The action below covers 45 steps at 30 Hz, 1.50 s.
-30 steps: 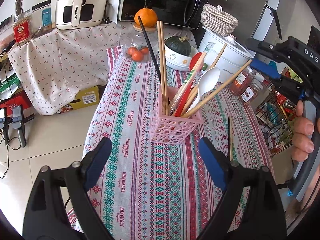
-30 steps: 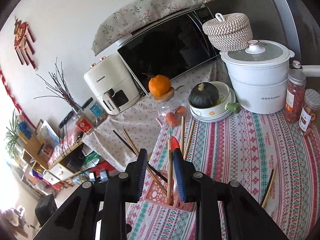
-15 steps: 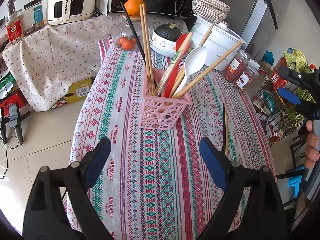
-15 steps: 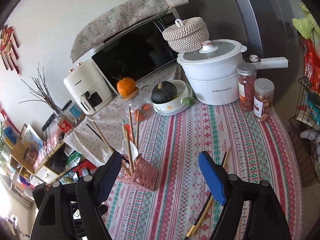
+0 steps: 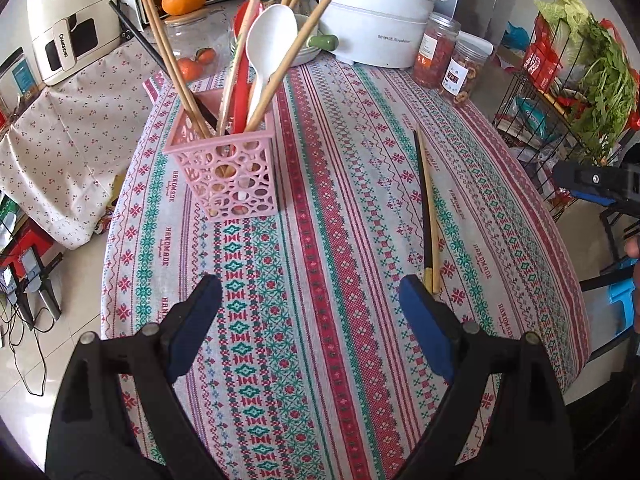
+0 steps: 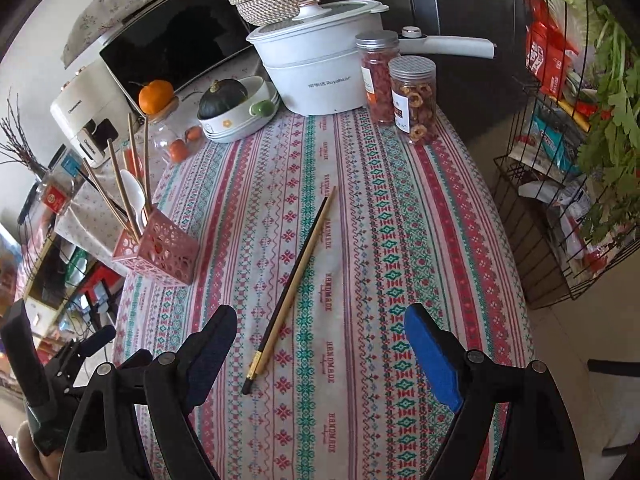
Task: Organize utensils
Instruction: 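Move both grippers back to the last chopsticks on the tablecloth, then grasp the black chopstick with the left gripper while the right gripper grasps a wooden chopstick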
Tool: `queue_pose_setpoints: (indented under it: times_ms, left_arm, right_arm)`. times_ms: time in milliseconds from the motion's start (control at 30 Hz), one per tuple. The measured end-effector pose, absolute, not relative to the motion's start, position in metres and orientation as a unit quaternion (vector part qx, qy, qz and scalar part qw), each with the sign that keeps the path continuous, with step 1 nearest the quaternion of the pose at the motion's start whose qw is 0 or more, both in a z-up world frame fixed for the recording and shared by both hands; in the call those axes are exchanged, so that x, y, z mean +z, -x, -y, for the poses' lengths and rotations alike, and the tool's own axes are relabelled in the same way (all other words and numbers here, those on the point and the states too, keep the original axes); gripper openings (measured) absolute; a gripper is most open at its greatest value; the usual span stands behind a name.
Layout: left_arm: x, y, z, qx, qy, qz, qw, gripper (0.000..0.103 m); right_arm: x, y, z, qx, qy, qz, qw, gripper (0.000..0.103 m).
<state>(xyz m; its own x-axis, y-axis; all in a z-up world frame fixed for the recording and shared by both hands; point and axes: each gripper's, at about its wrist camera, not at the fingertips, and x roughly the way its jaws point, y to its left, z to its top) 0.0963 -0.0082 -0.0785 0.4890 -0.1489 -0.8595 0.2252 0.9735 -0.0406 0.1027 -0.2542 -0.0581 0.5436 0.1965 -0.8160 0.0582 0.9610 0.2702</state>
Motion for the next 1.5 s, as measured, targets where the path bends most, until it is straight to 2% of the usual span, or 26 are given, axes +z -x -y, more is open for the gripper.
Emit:
queue_pose_setpoints:
  times_ms: [233, 500, 600, 667, 700, 767, 800, 1200, 1500]
  left_arm:
    - [-0.088, -0.109, 0.043, -0.118, -0.082, -0.508, 0.850, 0.090]
    - [-0.102, -0.147, 0.072, -0.137, -0.042, -0.522, 0.841, 0.089]
    - [-0.107, -0.163, 0.084, -0.150, -0.023, -0.529, 0.835, 0.073]
    - [-0.113, -0.175, 0.095, -0.161, -0.020, -0.540, 0.826, 0.048]
    - [-0.117, -0.179, 0.100, -0.166, -0.021, -0.544, 0.822, 0.041]
    - [-0.123, -0.189, 0.110, -0.179, -0.019, -0.555, 0.812, 0.013]
    - [-0.126, -0.192, 0.114, -0.184, -0.017, -0.560, 0.808, 0.009]
    - [-0.140, -0.221, 0.148, -0.199, -0.033, -0.585, 0.785, 0.007]
    - [-0.142, -0.247, 0.164, -0.175, -0.036, -0.574, 0.799, 0.007]
  right_arm:
    - [-0.067, -0.105, 0.284, 0.015, -0.152, -0.479, 0.864, 0.088]
    - [-0.083, -0.128, 0.297, 0.005, -0.138, -0.501, 0.855, 0.089]
    - [-0.092, -0.139, 0.305, -0.004, -0.142, -0.511, 0.848, 0.089]
    - [-0.096, -0.145, 0.309, -0.008, -0.141, -0.516, 0.845, 0.089]
    - [-0.097, -0.148, 0.311, -0.008, -0.140, -0.517, 0.844, 0.089]
    - [-0.098, -0.152, 0.313, -0.006, -0.137, -0.518, 0.844, 0.089]
    - [-0.097, -0.154, 0.313, -0.005, -0.135, -0.518, 0.845, 0.089]
    - [-0.108, -0.172, 0.322, -0.004, -0.121, -0.528, 0.840, 0.089]
    - [-0.110, -0.176, 0.332, -0.009, -0.142, -0.530, 0.836, 0.089]
